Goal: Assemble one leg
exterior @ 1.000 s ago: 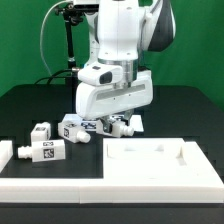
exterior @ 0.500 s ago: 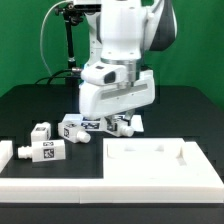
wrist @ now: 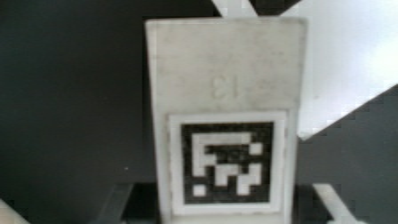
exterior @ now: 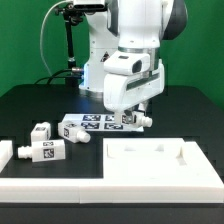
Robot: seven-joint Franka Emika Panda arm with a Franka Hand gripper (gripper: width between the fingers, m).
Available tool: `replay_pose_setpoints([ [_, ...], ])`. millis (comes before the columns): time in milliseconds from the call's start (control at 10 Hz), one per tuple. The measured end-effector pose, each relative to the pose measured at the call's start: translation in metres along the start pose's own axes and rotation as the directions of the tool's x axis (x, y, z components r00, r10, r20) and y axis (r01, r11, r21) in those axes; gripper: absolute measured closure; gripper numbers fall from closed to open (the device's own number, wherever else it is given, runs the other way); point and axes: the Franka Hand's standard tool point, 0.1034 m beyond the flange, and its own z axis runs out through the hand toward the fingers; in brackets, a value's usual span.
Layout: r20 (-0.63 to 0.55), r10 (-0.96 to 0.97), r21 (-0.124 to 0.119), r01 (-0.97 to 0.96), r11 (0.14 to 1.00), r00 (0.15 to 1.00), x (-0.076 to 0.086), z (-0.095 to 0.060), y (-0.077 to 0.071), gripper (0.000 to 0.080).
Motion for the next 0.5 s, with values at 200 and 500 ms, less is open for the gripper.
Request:
replay_pose_setpoints([
  [200,-0.025,-0.083,-0.031,0.082,0.996,0.996,0.016,0.0,-0.018,0.0514],
  [500,-0.013,-0.157,-0.005,0.157,0.988,0.987,0.037,0.004,-0.052,0.0514],
])
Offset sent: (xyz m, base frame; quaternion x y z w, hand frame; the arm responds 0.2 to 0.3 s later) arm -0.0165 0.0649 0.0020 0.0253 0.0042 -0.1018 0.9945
